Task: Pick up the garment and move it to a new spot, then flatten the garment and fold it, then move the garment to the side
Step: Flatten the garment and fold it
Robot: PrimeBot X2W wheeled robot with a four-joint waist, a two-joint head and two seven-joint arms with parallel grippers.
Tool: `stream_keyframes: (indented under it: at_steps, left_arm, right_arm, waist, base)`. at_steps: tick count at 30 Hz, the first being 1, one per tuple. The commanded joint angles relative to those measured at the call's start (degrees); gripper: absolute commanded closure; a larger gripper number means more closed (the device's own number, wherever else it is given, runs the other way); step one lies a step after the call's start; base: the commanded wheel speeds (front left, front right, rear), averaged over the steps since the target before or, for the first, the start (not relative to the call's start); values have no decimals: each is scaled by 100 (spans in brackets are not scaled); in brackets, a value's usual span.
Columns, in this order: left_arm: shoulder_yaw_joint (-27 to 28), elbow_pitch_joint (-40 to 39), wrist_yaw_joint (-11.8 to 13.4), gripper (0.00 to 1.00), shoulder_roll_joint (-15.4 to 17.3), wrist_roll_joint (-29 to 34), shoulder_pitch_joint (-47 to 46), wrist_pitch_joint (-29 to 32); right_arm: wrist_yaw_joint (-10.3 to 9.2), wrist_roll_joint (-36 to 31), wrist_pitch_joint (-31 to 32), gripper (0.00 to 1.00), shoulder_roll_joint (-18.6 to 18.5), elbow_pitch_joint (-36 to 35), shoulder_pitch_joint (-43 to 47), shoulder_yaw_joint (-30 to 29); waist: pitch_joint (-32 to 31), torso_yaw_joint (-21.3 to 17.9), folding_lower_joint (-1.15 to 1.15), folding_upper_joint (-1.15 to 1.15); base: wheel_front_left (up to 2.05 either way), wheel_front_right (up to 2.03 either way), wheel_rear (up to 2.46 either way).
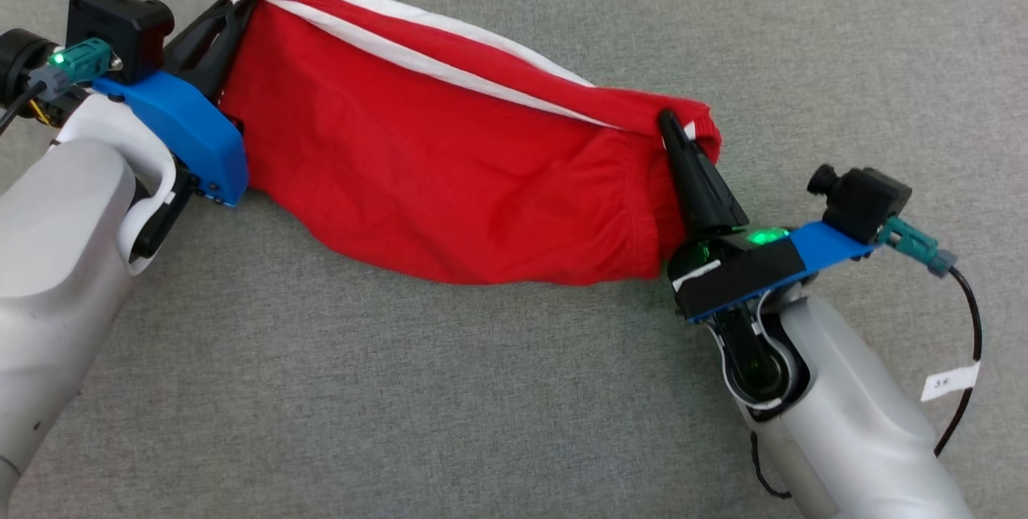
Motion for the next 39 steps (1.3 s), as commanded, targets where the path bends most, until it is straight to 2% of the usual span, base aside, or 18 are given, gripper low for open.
stream_keyframes:
  at_steps: [1, 12, 13, 14, 15, 16, 20, 25, 34, 39]
  left_arm:
    - [-88, 60, 20, 100, 34, -84, -87, -56]
    - [-732, 306, 20, 100, -21, -547, -339, -222]
    - [-775, 334, 20, 100, -39, -584, -358, -244]
    - [-818, 371, 20, 78, -55, -614, -373, -259]
    - [-853, 409, 20, 60, -67, -639, -374, -291]
    - [-872, 443, 20, 0, -82, -677, -369, -314]
    - [-911, 648, 20, 0, -104, -751, -308, -415]
    - [-702, 888, 20, 0, -129, -874, -44, -489]
    - [53, 758, 20, 0, -343, -967, 661, -496]
    - [60, 766, 20, 0, -505, -1030, 931, -496]
  right_arm:
    - [-12, 5, 11, 100, -68, 72, 255, -32]
    - [-12, 0, 9, 98, -78, 93, 539, -196]
    - [-12, -6, 9, 62, -67, 110, 526, -194]
    - [-12, -12, 10, 13, -56, 124, 510, -198]
    - [-12, -38, 10, 0, -46, 140, 498, -206]
    - [-11, -60, 9, 0, -37, 153, 488, -227]
    - [-8, -274, 9, 0, -17, 195, 527, -403]
    - [-9, -775, 8, 0, -13, 244, 639, -754]
    - [-7, -2242, 4, 0, 104, 26, 878, -1735]
    - [-7, -2831, 4, 0, 221, -24, 1039, -2130]
  waist:
    - [-67, -21, -1, 0]
    - [-168, -50, -1, 0]
    - [-162, -56, -1, 0]
    - [-158, -62, -1, 0]
    - [-157, -68, -1, 0]
    - [-159, -73, -1, 0]
    - [-208, -72, -1, 0]
    - [-329, -44, -1, 0]
    - [-410, 75, -1, 0]
    - [-449, 114, -1, 0]
  base:
    - [0, 0, 0]
    - [0, 0, 0]
    - [0, 0, 0]
    - [0, 0, 0]
    - [0, 0, 0]
    - [0, 0, 0]
    - [0, 0, 0]
    - [0, 0, 0]
    - [0, 0, 0]
    - [0, 0, 0]
